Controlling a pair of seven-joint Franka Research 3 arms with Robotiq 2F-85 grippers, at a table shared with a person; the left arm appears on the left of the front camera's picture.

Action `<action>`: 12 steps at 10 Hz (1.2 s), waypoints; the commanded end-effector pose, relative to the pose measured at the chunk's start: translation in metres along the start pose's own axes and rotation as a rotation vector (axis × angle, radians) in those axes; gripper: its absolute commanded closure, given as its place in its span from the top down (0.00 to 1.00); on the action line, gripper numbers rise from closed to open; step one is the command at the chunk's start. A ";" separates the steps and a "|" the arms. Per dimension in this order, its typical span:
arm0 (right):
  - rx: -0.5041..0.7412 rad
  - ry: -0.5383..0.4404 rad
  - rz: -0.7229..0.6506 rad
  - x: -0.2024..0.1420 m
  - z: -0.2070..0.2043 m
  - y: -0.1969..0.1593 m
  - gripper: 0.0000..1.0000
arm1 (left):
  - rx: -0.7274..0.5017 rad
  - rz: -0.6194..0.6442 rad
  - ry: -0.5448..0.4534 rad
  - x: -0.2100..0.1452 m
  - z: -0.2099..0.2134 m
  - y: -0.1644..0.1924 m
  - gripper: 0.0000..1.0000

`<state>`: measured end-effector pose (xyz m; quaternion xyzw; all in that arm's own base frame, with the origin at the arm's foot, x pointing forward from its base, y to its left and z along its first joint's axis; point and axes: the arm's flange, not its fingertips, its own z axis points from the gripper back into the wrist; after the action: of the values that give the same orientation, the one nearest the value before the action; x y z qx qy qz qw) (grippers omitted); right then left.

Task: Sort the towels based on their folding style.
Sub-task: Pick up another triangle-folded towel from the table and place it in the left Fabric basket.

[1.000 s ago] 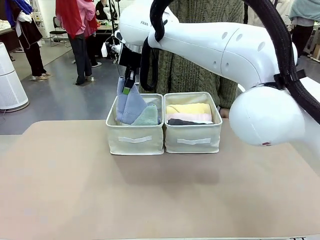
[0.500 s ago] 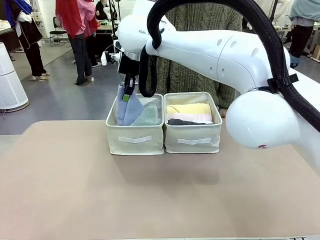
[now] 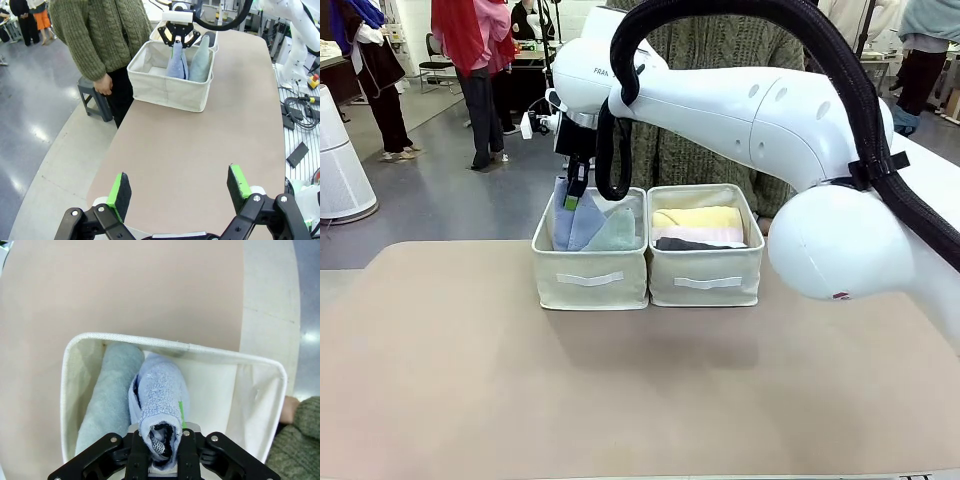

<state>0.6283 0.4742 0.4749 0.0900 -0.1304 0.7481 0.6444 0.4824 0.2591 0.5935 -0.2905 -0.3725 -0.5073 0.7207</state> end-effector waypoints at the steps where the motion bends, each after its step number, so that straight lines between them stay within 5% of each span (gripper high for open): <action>1: 0.012 0.013 0.019 0.010 -0.001 -0.018 0.18 | 0.005 0.001 0.002 0.000 0.001 -0.002 1.00; 9: 0.032 0.018 0.034 0.010 -0.014 -0.021 0.18 | 0.005 0.001 0.002 0.000 0.001 -0.002 1.00; 11: 0.036 0.012 0.041 0.010 -0.014 -0.020 0.78 | 0.005 0.001 0.002 0.000 0.001 -0.002 1.00; 12: 0.036 0.011 0.041 0.010 -0.015 -0.020 1.00 | 0.005 0.001 0.002 0.000 0.001 -0.002 1.00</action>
<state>0.6287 0.4779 0.4584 0.0934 -0.1195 0.7556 0.6373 0.4824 0.2591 0.5935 -0.2905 -0.3725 -0.5073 0.7207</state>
